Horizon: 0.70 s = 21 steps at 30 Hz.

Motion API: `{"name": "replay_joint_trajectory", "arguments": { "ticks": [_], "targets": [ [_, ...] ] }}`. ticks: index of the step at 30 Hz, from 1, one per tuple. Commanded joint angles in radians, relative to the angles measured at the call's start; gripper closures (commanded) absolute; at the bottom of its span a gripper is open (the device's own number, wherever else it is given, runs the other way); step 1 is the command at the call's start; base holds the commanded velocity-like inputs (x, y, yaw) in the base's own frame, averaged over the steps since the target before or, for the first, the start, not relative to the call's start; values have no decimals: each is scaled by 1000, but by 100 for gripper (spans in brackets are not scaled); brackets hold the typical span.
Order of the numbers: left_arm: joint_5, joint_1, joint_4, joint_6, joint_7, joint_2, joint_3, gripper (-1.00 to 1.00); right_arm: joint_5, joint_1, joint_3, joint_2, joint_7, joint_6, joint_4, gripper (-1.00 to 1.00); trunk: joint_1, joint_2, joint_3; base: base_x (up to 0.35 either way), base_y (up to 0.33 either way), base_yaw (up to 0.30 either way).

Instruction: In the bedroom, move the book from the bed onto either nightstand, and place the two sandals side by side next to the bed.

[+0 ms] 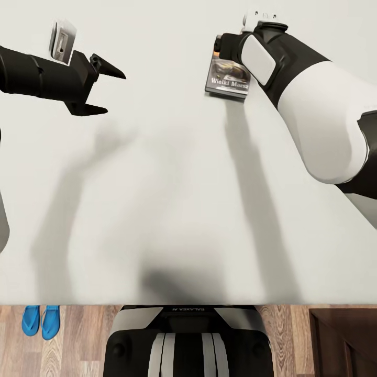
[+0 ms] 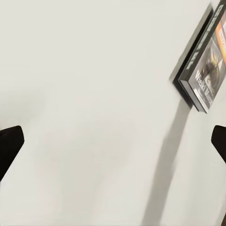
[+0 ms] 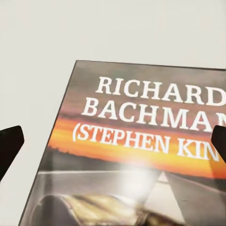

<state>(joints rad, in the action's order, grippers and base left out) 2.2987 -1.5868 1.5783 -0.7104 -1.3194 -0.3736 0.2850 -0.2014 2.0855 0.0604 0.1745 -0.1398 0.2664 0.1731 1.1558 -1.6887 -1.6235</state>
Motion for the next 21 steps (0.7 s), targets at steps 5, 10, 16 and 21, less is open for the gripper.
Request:
{"name": "replay_joint_trajectory", "arguments": {
  "ticks": [5,10,16,21],
  "targets": [
    [4,-1,0,-10,-6,0,0,-100,-8,-1,7,0,-6,5,2,-100,0,0,0,20,5,0],
    [4,-1,1,-10,-6,-1,2,-100,-7,-1,7,0,-6,5,2,-100,0,0,0,94,1,0],
    [4,-1,3,-10,-6,-1,2,-100,-7,-1,7,0,-6,5,2,-100,0,0,0,60,0,0],
    [4,-1,3,-11,-6,0,2,-100,-7,-1,7,0,-6,5,1,-100,0,0,0,23,0,0]
  ]
}}
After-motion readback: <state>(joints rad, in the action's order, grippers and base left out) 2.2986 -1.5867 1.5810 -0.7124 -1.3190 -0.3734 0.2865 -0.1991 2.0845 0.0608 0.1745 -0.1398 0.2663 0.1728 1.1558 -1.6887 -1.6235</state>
